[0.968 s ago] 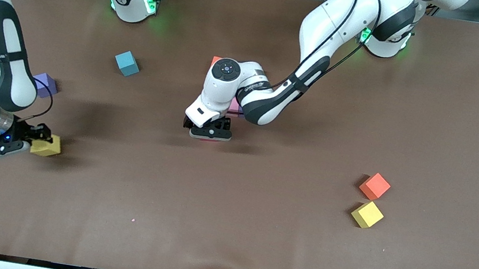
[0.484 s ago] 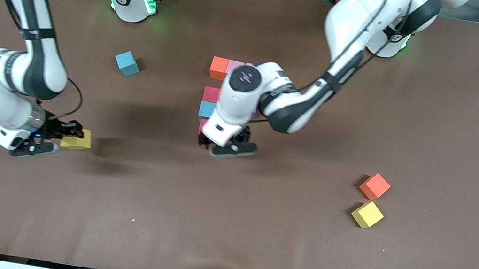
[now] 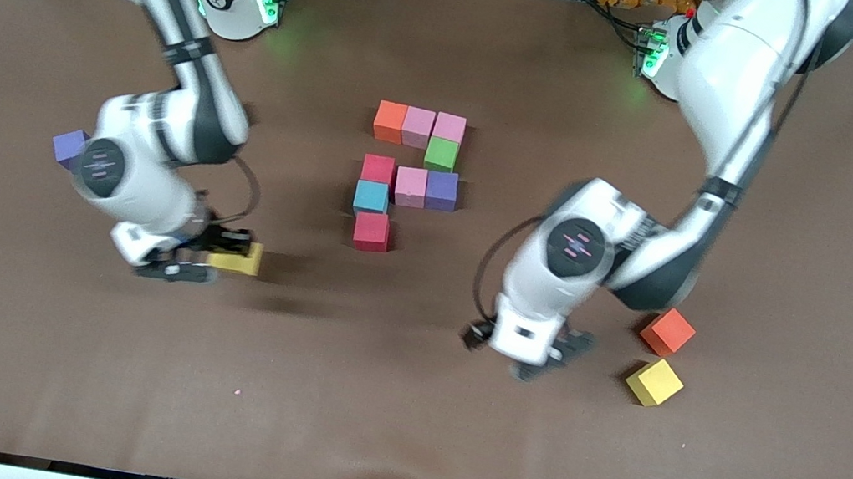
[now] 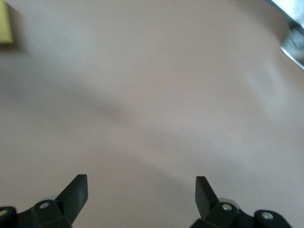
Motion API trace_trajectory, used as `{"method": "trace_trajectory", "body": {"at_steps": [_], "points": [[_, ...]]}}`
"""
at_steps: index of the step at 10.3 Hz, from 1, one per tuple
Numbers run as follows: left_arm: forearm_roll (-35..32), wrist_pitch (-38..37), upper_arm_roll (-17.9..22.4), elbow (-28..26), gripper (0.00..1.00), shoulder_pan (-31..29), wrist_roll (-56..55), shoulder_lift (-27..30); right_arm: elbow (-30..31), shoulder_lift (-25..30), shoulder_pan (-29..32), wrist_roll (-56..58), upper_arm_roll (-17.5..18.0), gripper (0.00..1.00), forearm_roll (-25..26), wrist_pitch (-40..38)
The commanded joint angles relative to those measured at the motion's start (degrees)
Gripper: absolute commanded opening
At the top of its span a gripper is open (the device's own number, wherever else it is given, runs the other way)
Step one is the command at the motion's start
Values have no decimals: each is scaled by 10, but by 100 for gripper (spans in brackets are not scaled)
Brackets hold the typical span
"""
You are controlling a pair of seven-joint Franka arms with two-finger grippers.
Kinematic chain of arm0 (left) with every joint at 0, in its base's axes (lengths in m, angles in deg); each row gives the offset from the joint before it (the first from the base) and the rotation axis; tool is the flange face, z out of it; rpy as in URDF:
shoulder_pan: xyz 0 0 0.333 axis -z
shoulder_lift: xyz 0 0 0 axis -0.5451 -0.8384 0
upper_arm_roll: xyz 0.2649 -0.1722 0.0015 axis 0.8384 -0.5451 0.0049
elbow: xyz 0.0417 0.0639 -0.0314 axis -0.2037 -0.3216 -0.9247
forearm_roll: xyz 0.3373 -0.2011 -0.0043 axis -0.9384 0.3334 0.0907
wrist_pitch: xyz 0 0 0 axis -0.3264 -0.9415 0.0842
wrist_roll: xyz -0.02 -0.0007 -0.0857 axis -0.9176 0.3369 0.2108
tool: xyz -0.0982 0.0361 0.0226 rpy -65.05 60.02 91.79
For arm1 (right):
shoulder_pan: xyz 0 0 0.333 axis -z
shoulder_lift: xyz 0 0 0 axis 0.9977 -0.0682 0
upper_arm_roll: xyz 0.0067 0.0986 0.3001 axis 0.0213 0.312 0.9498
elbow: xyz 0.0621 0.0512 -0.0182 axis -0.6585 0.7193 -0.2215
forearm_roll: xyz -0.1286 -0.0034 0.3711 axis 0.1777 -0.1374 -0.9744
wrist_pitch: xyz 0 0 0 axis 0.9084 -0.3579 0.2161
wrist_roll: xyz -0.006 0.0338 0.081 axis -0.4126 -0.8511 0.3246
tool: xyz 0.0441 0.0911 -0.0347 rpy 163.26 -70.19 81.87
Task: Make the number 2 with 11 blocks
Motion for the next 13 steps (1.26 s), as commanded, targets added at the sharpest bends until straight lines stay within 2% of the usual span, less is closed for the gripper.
{"method": "trace_trajectory", "body": {"at_steps": [1,4,5,7,8,11,13], "points": [[16,-32,-3,-33,100,-48,-25,27,9,10,-65,-47,-5,48,-2,34],[18,-35,-4,-34,100,-110,-27,37,-77,-20,-161,-35,-12,52,7,28],[22,-37,-4,-36,100,-124,-28,43,-122,-43,-178,-30,-11,52,8,27],[31,-51,-4,-41,100,-152,-25,48,-174,-73,-211,-26,-8,53,25,28],[36,-52,-4,-46,100,-163,-24,47,-177,-79,-216,-2,-6,53,40,29],[56,-50,-2,-67,100,-180,-18,36,-171,-89,-227,174,-6,53,40,29],[45,-42,0,-86,100,-198,-6,36,-172,-107,-247,220,-6,53,39,30]]}}
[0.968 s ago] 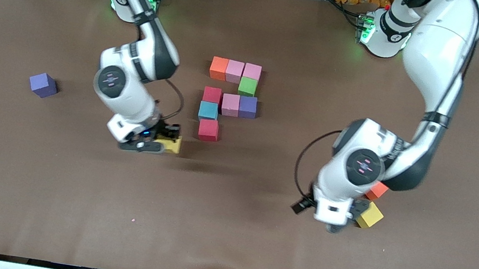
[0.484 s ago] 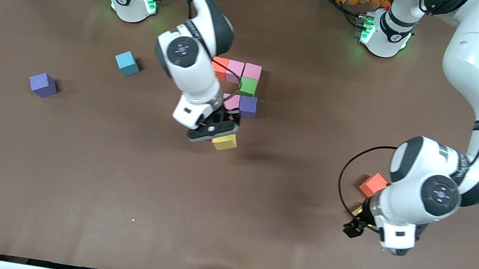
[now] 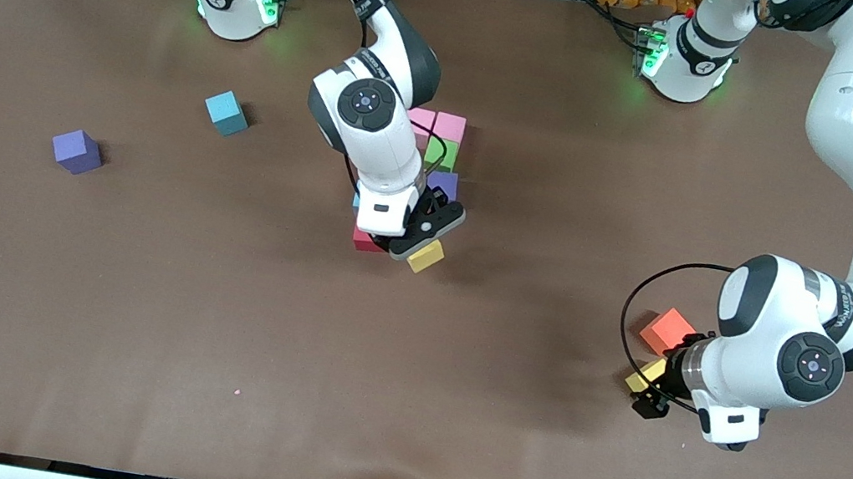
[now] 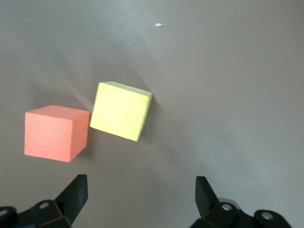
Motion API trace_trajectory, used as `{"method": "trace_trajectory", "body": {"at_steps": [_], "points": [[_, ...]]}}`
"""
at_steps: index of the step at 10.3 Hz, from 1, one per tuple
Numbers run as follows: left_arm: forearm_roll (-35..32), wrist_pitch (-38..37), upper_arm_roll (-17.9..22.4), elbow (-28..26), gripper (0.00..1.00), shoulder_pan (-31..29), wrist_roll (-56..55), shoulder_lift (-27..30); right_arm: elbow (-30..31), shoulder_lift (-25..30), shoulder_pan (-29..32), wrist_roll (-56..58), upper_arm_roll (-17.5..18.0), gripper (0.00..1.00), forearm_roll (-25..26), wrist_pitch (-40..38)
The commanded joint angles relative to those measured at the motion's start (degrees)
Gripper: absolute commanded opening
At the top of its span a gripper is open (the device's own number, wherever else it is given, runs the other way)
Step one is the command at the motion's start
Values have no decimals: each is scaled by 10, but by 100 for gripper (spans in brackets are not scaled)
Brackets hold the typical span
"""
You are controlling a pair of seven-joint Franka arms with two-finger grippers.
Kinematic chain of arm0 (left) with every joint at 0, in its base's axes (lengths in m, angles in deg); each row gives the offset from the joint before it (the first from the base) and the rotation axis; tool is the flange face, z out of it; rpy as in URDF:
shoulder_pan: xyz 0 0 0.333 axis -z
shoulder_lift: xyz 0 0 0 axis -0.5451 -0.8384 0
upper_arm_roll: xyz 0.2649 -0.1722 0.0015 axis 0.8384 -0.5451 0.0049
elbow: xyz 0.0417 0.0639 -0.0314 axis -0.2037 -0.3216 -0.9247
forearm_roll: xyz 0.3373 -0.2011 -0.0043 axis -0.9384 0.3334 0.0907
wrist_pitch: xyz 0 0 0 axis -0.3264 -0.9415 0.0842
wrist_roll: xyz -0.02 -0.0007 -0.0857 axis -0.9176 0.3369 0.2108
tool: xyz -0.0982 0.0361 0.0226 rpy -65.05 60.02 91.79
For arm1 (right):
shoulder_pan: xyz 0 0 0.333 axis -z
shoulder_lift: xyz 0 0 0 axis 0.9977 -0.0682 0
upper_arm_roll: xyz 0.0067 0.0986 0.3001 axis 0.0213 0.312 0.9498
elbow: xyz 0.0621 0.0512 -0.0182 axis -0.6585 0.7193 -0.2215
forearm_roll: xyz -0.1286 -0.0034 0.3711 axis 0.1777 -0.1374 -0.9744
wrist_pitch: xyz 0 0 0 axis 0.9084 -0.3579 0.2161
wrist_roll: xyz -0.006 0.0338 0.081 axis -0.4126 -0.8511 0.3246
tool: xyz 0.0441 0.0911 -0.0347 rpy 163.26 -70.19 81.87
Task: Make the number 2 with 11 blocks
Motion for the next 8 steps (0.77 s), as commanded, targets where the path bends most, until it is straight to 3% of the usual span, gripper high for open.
{"method": "trace_trajectory", "body": {"at_steps": [1,8], "points": [[-12,14,0,-37,100,-16,36,10,-15,-45,-31,31,-2,53,6,1],[-45,128,18,-46,100,-23,36,-34,11,-28,4,364,2,51,7,-4]]}}
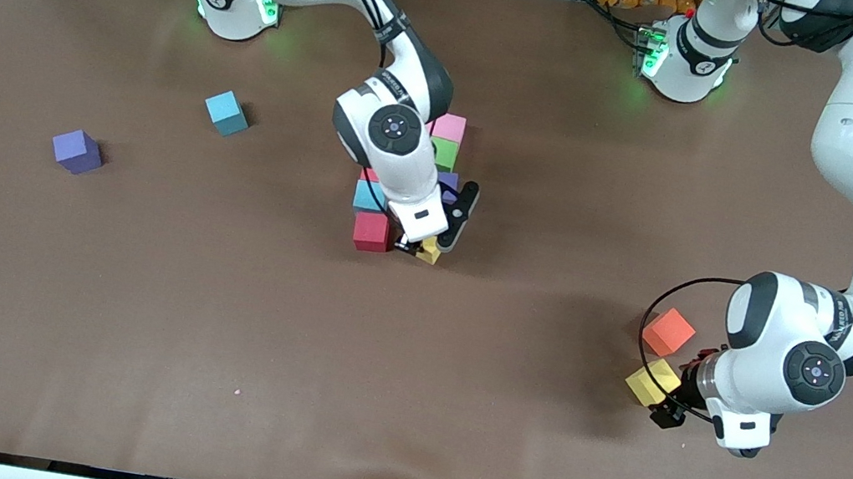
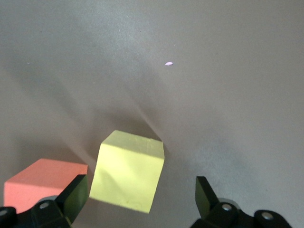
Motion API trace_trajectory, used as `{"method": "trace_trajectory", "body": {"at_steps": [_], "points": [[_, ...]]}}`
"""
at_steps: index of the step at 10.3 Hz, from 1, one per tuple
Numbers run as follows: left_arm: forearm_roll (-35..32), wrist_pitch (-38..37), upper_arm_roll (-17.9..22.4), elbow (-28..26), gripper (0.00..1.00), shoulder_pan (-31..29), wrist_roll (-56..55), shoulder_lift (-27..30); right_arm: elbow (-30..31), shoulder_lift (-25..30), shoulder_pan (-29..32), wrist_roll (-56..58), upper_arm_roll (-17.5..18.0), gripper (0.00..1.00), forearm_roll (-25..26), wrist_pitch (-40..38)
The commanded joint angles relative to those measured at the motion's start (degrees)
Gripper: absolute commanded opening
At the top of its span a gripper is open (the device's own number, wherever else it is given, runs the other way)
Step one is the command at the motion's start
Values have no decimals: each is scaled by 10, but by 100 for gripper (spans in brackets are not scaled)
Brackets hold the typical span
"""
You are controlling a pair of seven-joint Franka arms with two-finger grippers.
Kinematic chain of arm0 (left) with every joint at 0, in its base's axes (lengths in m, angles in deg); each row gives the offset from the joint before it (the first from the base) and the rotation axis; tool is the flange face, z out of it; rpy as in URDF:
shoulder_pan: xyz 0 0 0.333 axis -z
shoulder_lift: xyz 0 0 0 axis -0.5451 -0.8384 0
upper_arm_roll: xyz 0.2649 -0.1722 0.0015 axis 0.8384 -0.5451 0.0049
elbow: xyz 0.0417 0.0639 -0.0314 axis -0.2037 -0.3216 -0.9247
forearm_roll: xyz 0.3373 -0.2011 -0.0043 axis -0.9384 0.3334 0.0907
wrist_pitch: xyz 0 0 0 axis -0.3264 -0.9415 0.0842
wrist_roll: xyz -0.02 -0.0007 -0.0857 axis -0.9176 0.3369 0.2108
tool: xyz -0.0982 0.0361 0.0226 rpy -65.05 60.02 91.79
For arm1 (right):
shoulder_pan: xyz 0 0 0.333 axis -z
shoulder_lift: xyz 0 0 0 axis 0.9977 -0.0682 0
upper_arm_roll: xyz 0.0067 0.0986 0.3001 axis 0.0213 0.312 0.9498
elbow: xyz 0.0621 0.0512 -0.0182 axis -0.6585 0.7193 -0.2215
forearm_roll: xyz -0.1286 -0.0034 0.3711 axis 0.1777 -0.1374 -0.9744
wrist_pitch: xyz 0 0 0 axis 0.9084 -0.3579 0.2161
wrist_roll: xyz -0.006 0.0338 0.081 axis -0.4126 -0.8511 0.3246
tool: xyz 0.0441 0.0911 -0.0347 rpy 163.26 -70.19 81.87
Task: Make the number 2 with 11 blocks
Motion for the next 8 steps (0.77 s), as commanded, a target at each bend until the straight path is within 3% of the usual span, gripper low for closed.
{"method": "trace_trajectory", "body": {"at_steps": [1,5,8], "points": [[-33,20,6,-3,100,6,-4,-12,21,20,17,92,5,51,5,-7],[-50,30,6,-10,100,6,-4,-36,46,28,15,99,13,51,4,-8],[-50,32,6,-11,100,8,-3,-43,56,28,18,169,15,51,5,-7]]}}
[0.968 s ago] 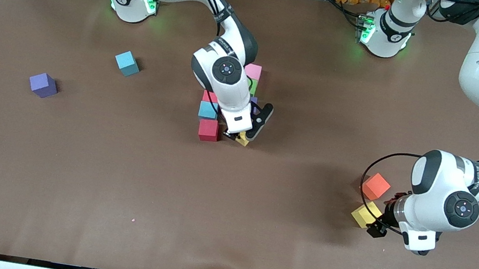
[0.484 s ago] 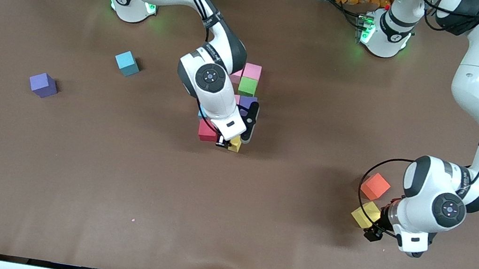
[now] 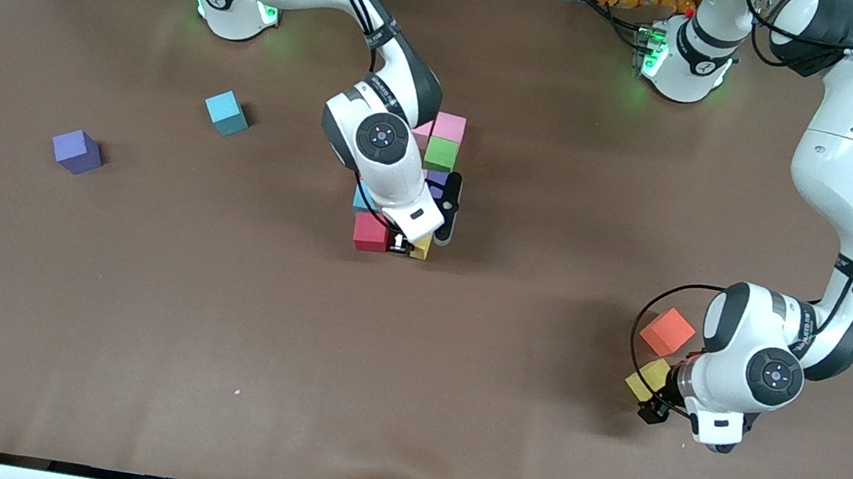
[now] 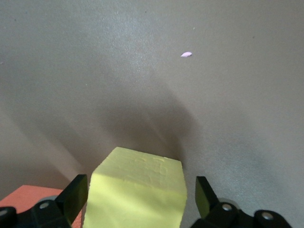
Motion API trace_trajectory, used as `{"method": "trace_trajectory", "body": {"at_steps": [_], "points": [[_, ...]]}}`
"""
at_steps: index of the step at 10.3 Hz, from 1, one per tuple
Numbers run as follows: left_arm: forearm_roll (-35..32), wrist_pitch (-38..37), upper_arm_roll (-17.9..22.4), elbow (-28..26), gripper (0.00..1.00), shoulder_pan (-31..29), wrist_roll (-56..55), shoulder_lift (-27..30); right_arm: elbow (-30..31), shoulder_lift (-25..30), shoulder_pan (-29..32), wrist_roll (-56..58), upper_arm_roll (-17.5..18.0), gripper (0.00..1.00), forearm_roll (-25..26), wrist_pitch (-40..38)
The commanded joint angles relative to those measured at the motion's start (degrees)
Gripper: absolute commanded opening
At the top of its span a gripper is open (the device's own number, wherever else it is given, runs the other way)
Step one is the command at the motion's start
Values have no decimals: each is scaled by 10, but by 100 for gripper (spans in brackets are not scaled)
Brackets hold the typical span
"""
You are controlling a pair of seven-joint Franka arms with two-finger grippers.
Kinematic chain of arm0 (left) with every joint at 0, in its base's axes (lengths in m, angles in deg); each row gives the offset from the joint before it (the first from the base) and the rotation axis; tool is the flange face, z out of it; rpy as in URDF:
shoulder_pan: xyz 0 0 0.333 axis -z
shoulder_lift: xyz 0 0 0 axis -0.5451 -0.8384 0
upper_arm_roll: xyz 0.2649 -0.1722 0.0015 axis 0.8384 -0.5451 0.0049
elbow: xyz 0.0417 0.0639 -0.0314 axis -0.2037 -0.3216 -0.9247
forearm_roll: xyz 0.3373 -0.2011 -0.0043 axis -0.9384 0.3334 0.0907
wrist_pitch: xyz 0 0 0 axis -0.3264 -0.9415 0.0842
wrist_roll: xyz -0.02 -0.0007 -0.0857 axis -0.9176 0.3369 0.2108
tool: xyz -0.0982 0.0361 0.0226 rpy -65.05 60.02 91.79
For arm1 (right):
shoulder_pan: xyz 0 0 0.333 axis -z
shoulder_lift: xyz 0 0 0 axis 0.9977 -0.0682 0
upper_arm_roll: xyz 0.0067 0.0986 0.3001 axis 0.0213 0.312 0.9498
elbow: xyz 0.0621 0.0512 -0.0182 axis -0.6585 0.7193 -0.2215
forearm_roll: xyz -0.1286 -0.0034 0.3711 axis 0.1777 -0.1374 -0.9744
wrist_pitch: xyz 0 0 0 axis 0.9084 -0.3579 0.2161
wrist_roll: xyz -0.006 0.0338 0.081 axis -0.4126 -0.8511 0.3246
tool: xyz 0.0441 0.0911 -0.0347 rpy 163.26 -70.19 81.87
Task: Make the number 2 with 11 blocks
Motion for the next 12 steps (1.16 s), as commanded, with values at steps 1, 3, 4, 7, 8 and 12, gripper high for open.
{"method": "trace_trajectory", "body": {"at_steps": [1,3,4,7,8,12], "points": [[-13,7,4,-7,100,5,0,2,25,24,8,76,5,51,5,-3],[-13,7,4,-13,85,5,5,4,34,30,8,83,4,51,5,-3],[-13,7,4,-14,40,5,5,4,34,30,8,82,4,50,4,-3],[-9,6,3,-13,15,4,-7,8,60,32,8,81,5,50,2,4],[-6,4,3,-11,14,4,-9,11,67,35,8,81,5,50,2,3],[-3,-2,-2,-10,14,4,-14,18,72,37,8,88,4,50,2,16]]}}
